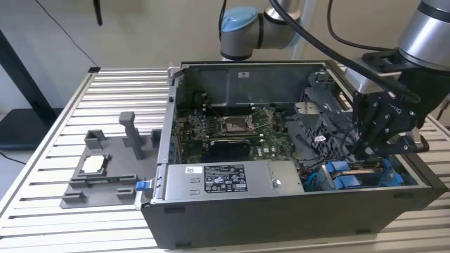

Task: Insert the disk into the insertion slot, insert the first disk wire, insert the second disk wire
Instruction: 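Insert the second disk wire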

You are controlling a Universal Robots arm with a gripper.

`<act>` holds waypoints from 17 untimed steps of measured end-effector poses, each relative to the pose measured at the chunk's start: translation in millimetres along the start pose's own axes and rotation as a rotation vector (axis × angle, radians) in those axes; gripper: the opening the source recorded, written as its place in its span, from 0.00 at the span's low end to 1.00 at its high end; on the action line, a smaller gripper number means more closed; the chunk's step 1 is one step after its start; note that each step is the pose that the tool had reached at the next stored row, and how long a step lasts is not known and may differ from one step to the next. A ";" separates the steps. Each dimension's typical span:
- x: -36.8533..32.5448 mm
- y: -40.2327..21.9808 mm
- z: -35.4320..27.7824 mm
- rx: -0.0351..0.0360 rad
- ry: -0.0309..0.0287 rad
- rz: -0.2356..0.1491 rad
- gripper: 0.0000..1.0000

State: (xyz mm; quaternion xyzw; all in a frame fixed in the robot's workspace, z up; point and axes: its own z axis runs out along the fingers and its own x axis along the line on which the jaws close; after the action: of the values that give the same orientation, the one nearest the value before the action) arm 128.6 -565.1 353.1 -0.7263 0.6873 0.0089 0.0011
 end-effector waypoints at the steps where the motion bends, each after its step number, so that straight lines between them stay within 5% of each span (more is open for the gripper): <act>1: 0.2 0.0 0.7 0.0001 -0.0003 0.005 0.16; 17: 0.7 -3.6 6.3 0.0015 -0.0107 0.064 0.16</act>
State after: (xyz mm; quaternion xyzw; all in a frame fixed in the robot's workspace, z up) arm 132.2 -565.5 346.8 -0.7038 0.7103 0.0123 0.0051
